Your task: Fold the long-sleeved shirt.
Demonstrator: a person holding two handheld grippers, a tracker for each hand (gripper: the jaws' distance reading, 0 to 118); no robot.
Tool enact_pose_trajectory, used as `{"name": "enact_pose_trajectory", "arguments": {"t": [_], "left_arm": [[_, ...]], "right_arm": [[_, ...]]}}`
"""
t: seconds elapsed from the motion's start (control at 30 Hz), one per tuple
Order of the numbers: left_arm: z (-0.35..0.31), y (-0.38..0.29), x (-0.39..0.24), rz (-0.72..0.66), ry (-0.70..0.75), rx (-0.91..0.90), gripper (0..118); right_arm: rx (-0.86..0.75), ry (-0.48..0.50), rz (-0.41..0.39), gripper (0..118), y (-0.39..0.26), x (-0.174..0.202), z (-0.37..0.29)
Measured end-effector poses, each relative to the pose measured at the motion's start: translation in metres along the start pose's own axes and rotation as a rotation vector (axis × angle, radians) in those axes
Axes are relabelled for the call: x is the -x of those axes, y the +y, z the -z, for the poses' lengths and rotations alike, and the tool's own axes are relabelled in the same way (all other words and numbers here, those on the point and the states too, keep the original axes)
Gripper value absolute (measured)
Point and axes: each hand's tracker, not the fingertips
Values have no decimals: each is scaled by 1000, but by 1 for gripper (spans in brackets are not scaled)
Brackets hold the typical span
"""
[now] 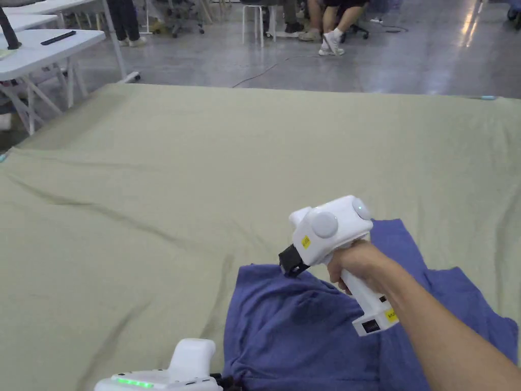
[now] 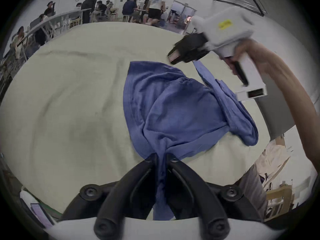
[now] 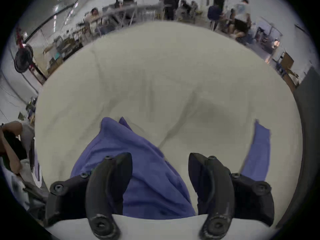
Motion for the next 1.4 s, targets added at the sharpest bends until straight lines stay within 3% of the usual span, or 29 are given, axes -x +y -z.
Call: {"name": "enact_pose_trajectory", "arguments": {"t": [0.07, 0.1, 0.23, 0.27, 0.3, 0.4, 0.47, 0.77, 0.87, 1.0, 1.23, 1.4], "left_arm": [[-1, 2, 0, -2, 1, 4, 6], [0, 2, 0, 3, 4, 9, 6], [4, 6, 0, 14, 4, 19, 6], [5, 8, 1, 14, 5, 18, 6], [6, 11, 2, 17, 2, 19, 6], [1, 26, 8, 16, 11, -12, 6], [-10, 47, 12, 32, 18, -50, 6], [-107, 250, -45, 322, 119, -372, 6], [-150, 325, -88, 365, 126, -503, 6], [-205, 417, -154, 484, 202, -639, 6], [-276, 515, -219, 377, 221, -793, 6], [-290, 529, -237, 358, 217, -845, 6]], "right_arm": [[71, -16, -53, 66, 6, 10, 23], [101, -36, -76, 59, 7, 14, 32], [78, -55, -76, 44, 1, 21, 24], [64, -50, -78, 28, -2, 21, 19], [55, -44, -79, 0, -4, 22, 15], [43, 2, -52, 0, -11, 17, -7], [-55, -22, -39, 0, -11, 5, -40], [-480, -248, 114, 0, 25, -113, -294], [-600, -392, 108, 0, 41, -138, -385], [-717, -490, 147, 0, 67, -164, -482], [-928, -554, 275, 0, 84, -188, -575], [-956, -568, 287, 0, 87, -191, -596]]}}
